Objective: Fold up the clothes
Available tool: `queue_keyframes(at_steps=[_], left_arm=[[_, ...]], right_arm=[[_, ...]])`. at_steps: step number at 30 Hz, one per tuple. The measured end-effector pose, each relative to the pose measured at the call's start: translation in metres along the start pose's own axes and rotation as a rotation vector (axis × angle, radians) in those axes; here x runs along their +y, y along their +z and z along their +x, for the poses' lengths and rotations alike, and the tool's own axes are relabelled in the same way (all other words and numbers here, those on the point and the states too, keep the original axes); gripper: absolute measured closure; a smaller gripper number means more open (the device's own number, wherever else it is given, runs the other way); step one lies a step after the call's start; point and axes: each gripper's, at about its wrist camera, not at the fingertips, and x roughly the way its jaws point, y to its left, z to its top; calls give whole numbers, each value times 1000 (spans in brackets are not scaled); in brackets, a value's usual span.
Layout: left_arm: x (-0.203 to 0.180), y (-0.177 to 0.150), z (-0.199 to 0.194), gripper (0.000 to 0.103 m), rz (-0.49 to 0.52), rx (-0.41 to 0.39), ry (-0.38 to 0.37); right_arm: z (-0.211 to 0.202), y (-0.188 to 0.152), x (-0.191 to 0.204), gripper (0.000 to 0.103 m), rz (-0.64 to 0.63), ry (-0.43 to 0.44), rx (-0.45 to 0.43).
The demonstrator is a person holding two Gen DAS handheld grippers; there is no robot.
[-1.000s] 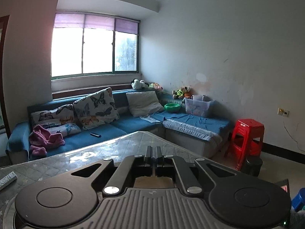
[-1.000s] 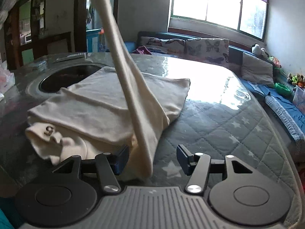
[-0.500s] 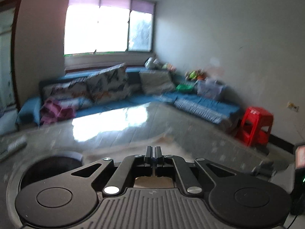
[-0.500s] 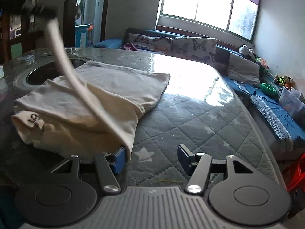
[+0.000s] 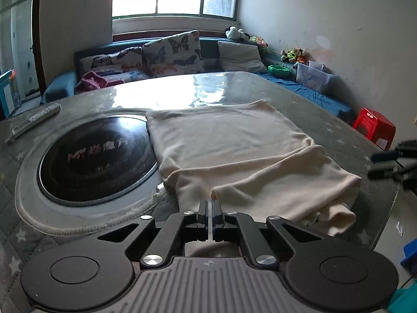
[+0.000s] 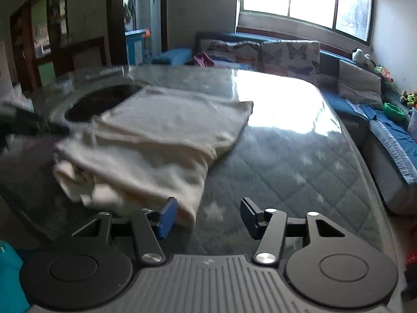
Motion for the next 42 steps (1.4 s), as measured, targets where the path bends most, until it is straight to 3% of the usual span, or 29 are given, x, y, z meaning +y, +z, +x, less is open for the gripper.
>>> queue_keyframes(at_steps=[4,6,7,11,14,17,21,24,28,34,39,42], left_arm=[[-7,7,3,91,12,-20,-20],[-12,10,10,69,29,-15,-18],[-14,10,15,69,36,-8,-10],[-15,12,33,70,35,28,-10],[-16,11,42,87,34,47,-13],[-17,14,39,95,44,26,-5],[-20,28,23,96,60,-50,-6],[-19,33,21,96,61,-64,-4],[-15,25,31,96,58,-7,5],[-7,19,43,94,34,40,51],[-2,24,30,93,18,8,75],[-10,29,25,93,30,-18,17]], right_arm=[[18,20,-1,57,-25,26,-22],[29,29,0,60,-40,38,-21],[34,31,0,62,-45,44,-20],[54,39,1,67,-76,53,-14],[67,44,2,72,-97,66,-4],[73,45,5,76,-127,80,1],[81,45,6,80,-154,89,3],[87,43,4,84,-153,88,13],[89,38,2,97,-144,67,12],[91,35,1,96,-135,43,8],[75,41,6,92,-144,45,-34],[70,44,13,78,-156,74,-47]])
